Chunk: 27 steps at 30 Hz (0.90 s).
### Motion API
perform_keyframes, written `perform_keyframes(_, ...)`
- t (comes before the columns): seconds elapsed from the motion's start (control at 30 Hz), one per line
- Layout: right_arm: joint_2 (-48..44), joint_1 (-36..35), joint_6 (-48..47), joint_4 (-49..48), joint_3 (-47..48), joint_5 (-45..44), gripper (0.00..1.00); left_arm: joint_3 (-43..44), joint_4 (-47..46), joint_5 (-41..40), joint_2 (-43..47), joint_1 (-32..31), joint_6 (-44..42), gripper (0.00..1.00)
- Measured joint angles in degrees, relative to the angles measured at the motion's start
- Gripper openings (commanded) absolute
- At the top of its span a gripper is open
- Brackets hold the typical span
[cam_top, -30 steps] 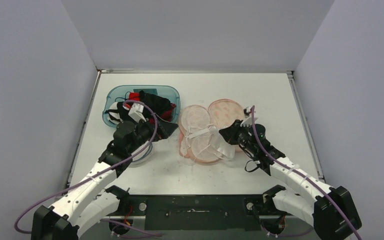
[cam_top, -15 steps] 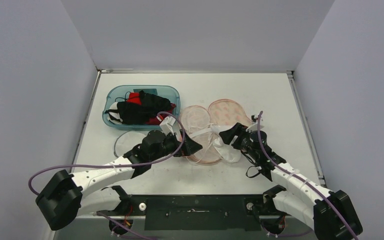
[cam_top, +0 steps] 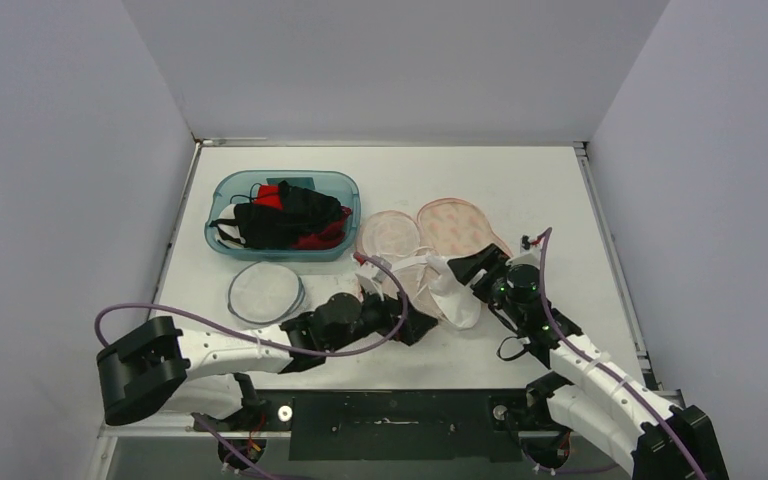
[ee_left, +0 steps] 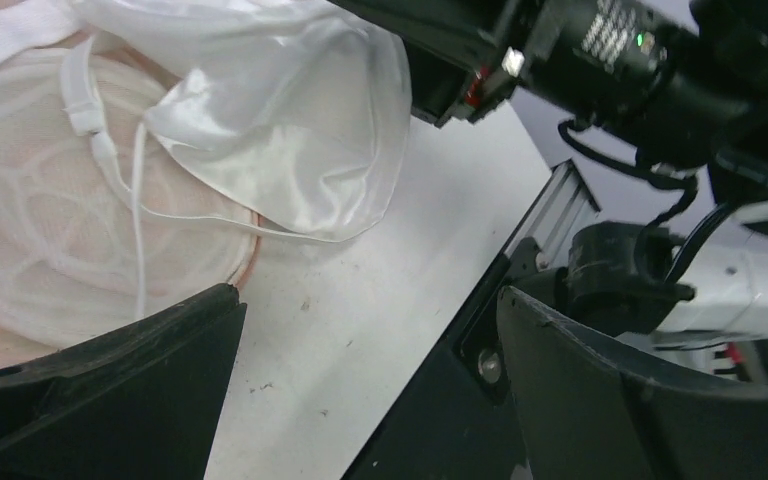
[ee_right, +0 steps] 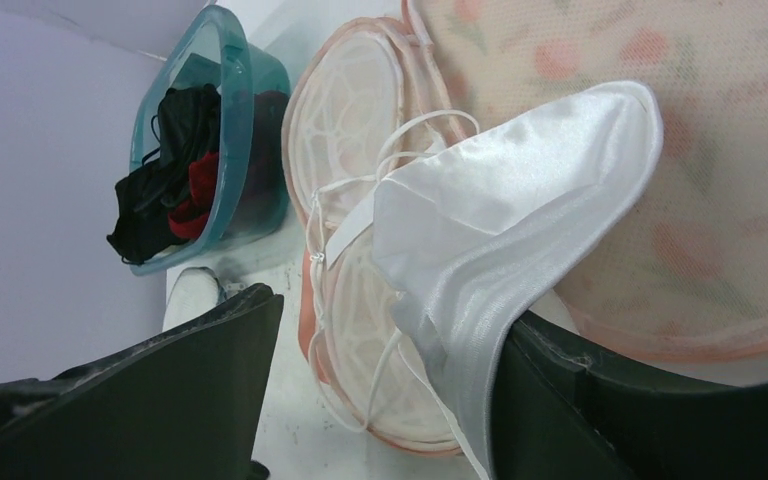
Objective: Unzip the laundry bag and remove the bra
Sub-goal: Adjust the bra in the laundry bag.
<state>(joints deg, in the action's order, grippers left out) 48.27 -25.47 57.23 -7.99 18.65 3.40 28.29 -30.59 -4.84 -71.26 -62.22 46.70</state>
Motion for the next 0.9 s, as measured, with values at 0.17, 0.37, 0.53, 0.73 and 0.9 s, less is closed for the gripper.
perform_keyframes(0.17,-0.3,0.0,5.1,3.7,0.0,-0.6,0.61,0.3,-4.0,-9.4,-4.7,-8.2,-11.1,0.95)
perform_keyframes(0.37,-1.6,0.0,7.8,6.4,0.2,0.6,0.18,1.6,-4.2,-16.1,-6.3,-9.6,-15.5,0.9)
perform_keyframes(0.53,-1.3,0.0,8.7,6.3,2.2,3.1,0.05,0.8,-4.3,-18.3,-3.9,-9.6,-15.0,0.88)
perform_keyframes(0.73,3.3,-1.7,10.1,3.5,10.0,6.5,0.05,-3.5,-2.3,-22.5,12.1,-9.6,-13.9,0.87)
perform_keyframes(0.9,8.9,-8.3,12.6,-3.3,16.8,6.4,0.05,-7.4,0.9,-27.3,26.9,-9.6,-12.8,0.88)
